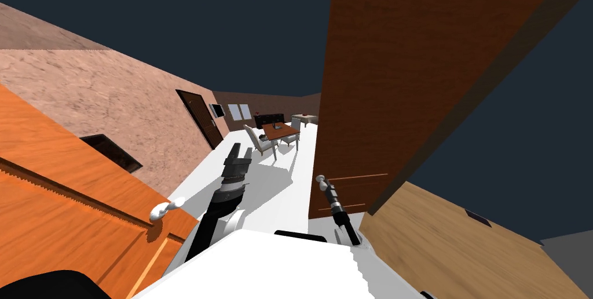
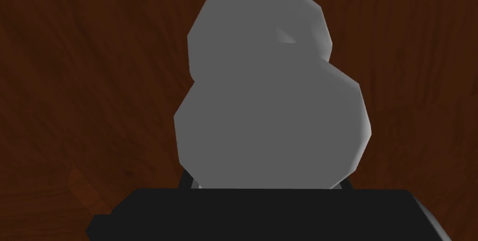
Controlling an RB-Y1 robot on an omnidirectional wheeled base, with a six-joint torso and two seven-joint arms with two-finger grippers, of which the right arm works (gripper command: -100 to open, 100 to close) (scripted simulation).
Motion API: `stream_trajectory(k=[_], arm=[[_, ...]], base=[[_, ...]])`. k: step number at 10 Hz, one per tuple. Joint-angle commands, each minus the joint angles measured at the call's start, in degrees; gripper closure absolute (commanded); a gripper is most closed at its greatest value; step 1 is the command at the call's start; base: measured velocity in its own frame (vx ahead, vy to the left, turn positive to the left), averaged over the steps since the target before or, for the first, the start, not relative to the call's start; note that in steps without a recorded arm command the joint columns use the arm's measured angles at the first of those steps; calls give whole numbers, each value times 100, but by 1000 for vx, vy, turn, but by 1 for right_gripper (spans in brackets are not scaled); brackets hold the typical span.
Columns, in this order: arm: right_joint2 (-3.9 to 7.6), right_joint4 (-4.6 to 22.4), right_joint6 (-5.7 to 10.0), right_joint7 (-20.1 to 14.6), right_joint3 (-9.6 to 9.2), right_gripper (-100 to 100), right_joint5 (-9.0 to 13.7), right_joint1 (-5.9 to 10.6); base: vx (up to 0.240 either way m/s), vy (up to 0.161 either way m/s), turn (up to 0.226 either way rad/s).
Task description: Push the door open
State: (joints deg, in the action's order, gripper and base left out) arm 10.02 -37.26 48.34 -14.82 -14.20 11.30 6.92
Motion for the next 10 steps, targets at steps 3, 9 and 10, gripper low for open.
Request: stream_trajectory(k=[3,9,10], arm=[[-46,30,41,-528,-125,100,181,116],[-50,118,42,-1395,-326,100,523,217],[-50,118,42,-1478,-326,100,523,217]], base=[[42,30,-54],[39,22,-45],[38,38,-31]])
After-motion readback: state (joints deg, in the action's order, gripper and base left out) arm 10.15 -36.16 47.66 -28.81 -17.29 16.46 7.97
